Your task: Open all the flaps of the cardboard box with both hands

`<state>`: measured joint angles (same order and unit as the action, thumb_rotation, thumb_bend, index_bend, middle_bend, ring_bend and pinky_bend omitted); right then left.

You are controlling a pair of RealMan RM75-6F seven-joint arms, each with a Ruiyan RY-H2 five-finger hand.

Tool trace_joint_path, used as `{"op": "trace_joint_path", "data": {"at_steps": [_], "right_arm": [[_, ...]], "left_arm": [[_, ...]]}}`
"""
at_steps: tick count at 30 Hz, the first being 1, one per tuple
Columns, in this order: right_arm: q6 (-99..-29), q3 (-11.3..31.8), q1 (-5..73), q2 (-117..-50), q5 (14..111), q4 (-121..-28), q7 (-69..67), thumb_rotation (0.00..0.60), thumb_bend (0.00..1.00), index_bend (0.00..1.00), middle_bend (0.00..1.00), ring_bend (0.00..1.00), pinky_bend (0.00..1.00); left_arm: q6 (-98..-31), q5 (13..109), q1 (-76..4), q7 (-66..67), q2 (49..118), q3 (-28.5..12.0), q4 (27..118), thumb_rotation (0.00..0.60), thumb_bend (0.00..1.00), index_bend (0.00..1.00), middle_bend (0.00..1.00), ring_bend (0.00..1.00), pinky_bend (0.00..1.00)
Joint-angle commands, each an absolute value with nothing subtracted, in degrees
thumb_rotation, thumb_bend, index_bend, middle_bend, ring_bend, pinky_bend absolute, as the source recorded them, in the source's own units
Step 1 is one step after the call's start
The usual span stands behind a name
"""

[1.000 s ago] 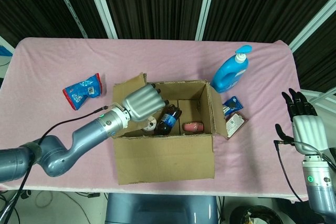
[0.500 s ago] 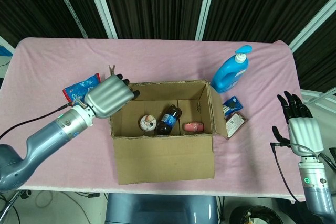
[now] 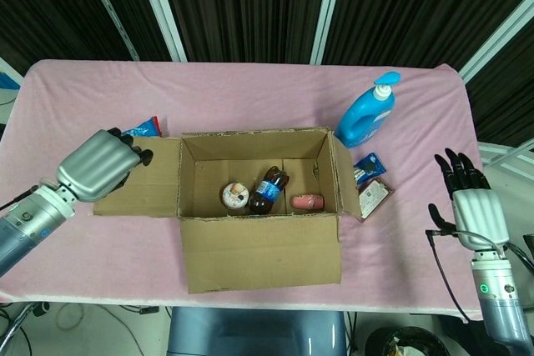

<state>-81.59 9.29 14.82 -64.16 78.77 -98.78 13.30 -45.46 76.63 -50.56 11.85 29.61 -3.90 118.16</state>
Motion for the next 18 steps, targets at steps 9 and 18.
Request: {"op": "trace_joint_path", "data": {"at_steps": [9, 18], "right_arm": [[-82.12, 6.98, 13.34, -63.16, 81.45, -98.94, 13.85, 0.600, 0.29, 0.00, 0.00, 0.00, 0.21], [-87.86, 3.88, 9.47, -64.86, 87.77, -91.73, 9.09, 0.555, 0.23, 0.00, 0.00, 0.00, 0.21]], "left_arm": [[-77.58, 81.40, -24.81, 8.61, 44.37, 2.06, 113.93, 0.600, 0.24, 0.03, 0.02, 0.00, 0.02], [-95.84, 85.64, -9.96, 10.70, 64.68, 3.81, 94.66, 0.600, 0.16, 0.00, 0.00, 0.00, 0.00]]}}
